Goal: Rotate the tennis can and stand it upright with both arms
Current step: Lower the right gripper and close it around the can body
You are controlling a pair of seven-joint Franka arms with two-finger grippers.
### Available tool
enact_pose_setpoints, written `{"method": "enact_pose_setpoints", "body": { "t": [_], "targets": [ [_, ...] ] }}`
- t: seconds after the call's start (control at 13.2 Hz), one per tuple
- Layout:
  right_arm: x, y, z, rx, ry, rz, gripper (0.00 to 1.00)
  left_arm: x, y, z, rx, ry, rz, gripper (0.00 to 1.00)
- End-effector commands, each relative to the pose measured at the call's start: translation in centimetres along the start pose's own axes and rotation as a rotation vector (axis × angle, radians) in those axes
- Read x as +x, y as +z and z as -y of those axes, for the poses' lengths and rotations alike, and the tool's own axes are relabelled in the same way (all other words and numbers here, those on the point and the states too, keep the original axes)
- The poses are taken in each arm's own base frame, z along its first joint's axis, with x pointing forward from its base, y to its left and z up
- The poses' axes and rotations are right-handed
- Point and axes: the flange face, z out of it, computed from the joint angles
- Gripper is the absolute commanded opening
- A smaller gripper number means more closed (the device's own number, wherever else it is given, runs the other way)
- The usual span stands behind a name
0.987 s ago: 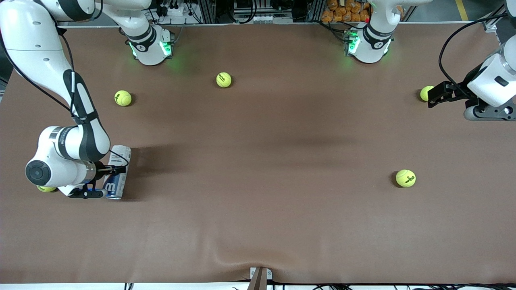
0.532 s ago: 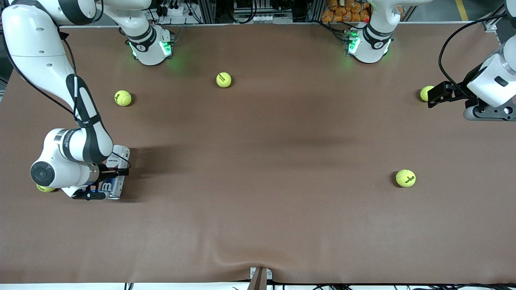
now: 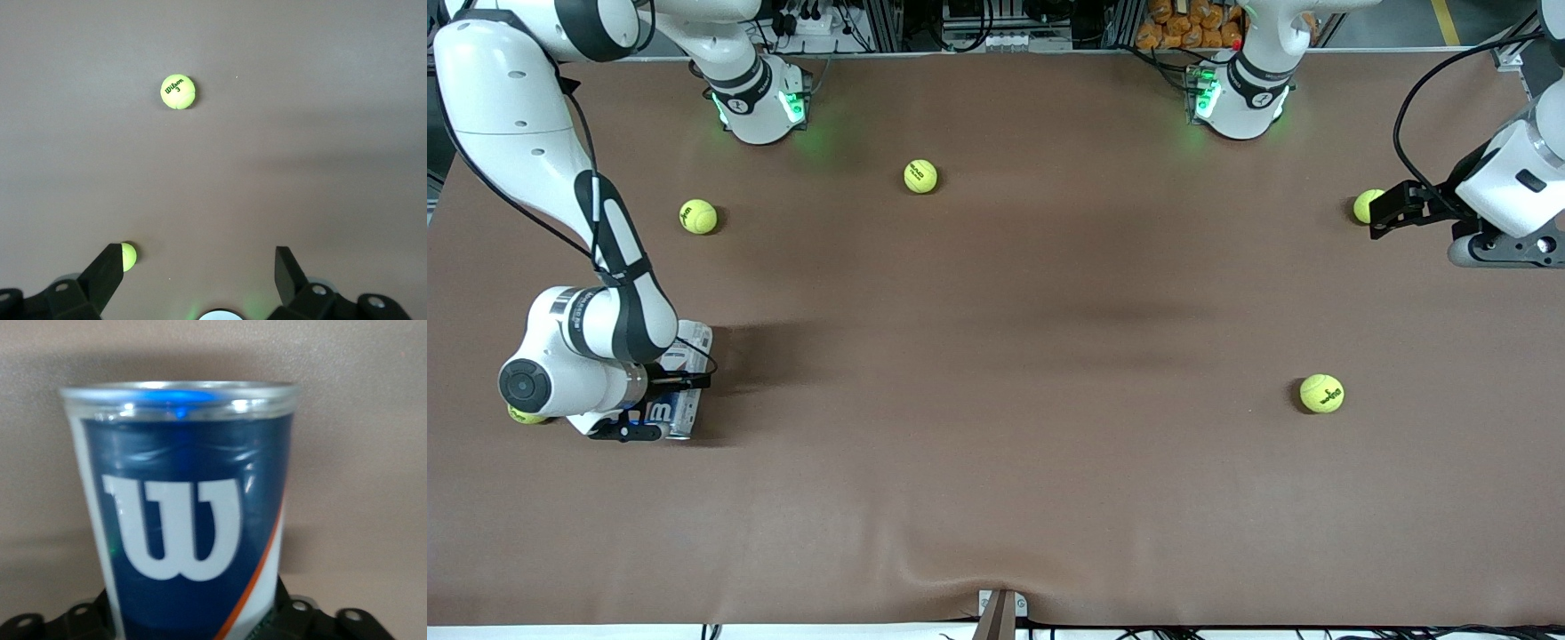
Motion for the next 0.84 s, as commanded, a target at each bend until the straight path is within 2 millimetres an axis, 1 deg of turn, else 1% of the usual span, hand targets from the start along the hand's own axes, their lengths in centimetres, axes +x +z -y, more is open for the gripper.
{"method": "enact_pose_setpoints", "body": {
  "t": [0.0, 0.15, 0.23, 0.3, 0.46, 0.53, 0.61, 0.76],
  "targets": [
    [0.3, -0.1, -0.2, 0.024, 0.016, -0.016, 0.58, 0.0, 0.1, 0.1, 0.019, -0.014, -0.004, 1.0],
    [0.3, -0.7, 0.1, 0.021, 0.006, -0.021, 0.59, -0.1, 0.0, 0.0, 0.019, -0.012, -0.006, 1.0],
    [0.3, -1.3, 0.6, 0.02, -0.005, -0.024, 0.59, -0.1, 0.0, 0.0, 0.019, -0.012, -0.006, 1.0],
    [0.3, -2.7, 0.9, 0.018, -0.015, -0.045, 0.6, -0.1, 0.0, 0.1, 0.019, -0.012, -0.004, 1.0],
    [0.2, -6.4, 1.5, 0.012, -0.041, -0.083, 0.6, -0.1, 0.0, 0.1, 0.019, -0.012, -0.004, 1.0],
    [0.0, -8.0, 2.6, 0.013, -0.08, -0.086, 0.6, -0.1, 0.0, 0.2, 0.019, -0.014, -0.004, 1.0],
    [-0.1, -9.0, 4.0, 0.015, -0.122, -0.085, 0.6, -0.1, 0.0, 0.1, 0.019, -0.012, -0.004, 1.0],
    [0.0, -11.2, 8.9, 0.024, -0.279, -0.111, 0.6, -0.1, 0.0, 0.3, 0.019, -0.015, -0.003, 1.0]
  ]
}}
